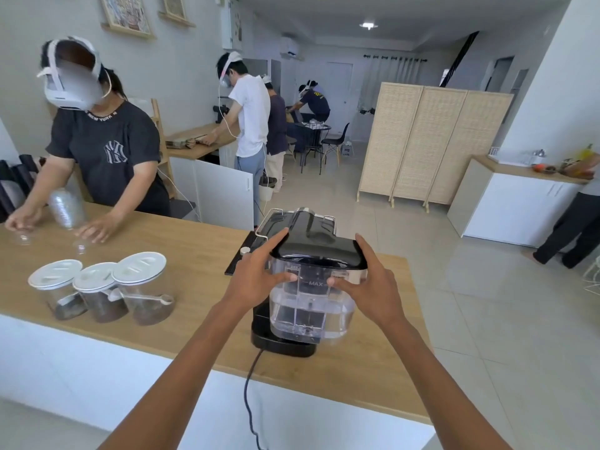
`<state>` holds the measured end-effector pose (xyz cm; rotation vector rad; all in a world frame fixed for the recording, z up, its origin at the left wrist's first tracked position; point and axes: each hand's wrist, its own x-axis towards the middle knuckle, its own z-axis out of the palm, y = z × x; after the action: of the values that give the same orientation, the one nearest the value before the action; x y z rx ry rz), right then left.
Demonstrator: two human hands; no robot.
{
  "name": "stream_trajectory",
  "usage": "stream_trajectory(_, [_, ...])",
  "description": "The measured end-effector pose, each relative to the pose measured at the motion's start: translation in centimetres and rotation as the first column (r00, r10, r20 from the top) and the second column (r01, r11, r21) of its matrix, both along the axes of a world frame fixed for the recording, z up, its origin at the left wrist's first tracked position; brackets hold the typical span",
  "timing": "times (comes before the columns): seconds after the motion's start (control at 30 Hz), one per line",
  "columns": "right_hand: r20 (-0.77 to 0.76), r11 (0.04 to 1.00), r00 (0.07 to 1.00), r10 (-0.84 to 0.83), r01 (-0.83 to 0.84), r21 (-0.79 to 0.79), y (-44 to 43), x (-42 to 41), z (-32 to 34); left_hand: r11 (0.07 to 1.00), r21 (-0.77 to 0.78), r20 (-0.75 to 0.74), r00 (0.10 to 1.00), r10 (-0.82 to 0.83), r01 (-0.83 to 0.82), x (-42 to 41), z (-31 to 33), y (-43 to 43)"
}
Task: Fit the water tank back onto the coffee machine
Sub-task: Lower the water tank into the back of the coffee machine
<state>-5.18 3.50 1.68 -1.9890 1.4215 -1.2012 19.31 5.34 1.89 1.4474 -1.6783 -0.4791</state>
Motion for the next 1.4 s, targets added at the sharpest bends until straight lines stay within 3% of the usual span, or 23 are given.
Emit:
stream_trajectory(0.57, [0.027, 0.991, 0.991, -0.135, 0.135, 0.003, -2.0, 8.4, -1.9, 0.998, 0.029, -0.155, 0.987, -0.049, 0.055, 6.7, -2.9, -3.9])
stream_trajectory(1.4, [0.070, 0.978, 0.976, -0.208, 0.206, 0.031, -2.0, 9.3, -5.3, 0.996, -0.064, -0.143, 0.987, -0.069, 0.060, 7.1, -6.8, -5.3])
